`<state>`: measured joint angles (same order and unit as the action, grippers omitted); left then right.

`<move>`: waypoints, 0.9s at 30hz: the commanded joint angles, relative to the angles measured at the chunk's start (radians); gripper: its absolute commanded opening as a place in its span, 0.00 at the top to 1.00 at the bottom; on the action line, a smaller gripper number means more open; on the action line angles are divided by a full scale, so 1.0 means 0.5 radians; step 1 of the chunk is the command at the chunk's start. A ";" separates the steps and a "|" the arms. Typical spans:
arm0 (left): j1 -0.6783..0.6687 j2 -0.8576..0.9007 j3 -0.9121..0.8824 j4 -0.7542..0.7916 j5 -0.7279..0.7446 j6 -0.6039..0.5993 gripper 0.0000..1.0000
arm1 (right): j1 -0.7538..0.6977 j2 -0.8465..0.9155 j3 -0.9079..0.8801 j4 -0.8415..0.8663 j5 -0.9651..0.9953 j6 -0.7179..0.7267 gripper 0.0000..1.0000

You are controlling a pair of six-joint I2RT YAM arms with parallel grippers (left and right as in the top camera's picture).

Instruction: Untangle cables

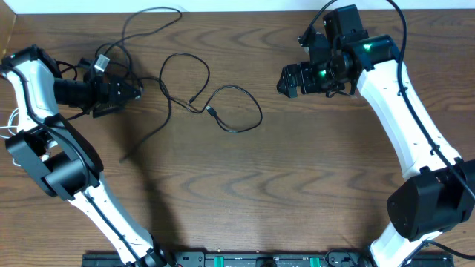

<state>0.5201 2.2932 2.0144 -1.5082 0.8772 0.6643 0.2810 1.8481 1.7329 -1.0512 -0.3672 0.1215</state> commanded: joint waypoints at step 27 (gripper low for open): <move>-0.571 -0.327 -0.051 1.280 -1.256 -1.290 0.21 | 0.031 -0.056 0.027 0.021 -0.017 -0.050 0.02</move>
<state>0.2867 2.0968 2.0037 -0.9035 0.4786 0.1257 0.2893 1.8481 1.7329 -1.0412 -0.3672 0.1097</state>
